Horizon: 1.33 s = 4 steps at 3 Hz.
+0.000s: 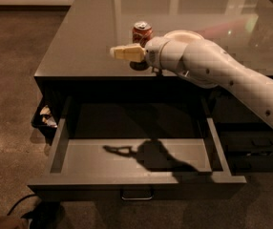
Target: Place coke can into top drawer
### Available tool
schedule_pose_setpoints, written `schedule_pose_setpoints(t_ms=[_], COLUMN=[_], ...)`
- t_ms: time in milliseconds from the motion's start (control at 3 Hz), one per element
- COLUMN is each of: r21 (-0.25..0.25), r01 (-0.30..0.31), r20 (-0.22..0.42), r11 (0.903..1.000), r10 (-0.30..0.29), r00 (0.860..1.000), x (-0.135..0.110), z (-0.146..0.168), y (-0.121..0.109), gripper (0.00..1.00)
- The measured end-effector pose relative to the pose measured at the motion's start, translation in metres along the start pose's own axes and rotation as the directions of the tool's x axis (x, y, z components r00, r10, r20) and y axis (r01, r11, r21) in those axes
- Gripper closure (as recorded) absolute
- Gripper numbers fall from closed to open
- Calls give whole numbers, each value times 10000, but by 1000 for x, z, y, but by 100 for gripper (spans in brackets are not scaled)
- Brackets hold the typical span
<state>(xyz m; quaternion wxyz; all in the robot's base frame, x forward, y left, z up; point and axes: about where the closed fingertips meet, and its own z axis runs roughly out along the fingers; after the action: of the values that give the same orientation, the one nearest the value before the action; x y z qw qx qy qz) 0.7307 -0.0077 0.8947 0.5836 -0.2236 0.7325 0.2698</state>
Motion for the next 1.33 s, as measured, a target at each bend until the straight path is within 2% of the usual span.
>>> schedule_pose_setpoints(t_ms=[333, 667, 1333], r21=[-450, -940, -1892], r01=[297, 599, 850], r20=[161, 91, -115], r11=[9985, 9938, 9783], r10=[-290, -593, -888], r00=[9994, 9982, 9960], x=[-7, -7, 7], z=[14, 29, 35], y=[17, 38, 69], gripper=[19, 42, 89])
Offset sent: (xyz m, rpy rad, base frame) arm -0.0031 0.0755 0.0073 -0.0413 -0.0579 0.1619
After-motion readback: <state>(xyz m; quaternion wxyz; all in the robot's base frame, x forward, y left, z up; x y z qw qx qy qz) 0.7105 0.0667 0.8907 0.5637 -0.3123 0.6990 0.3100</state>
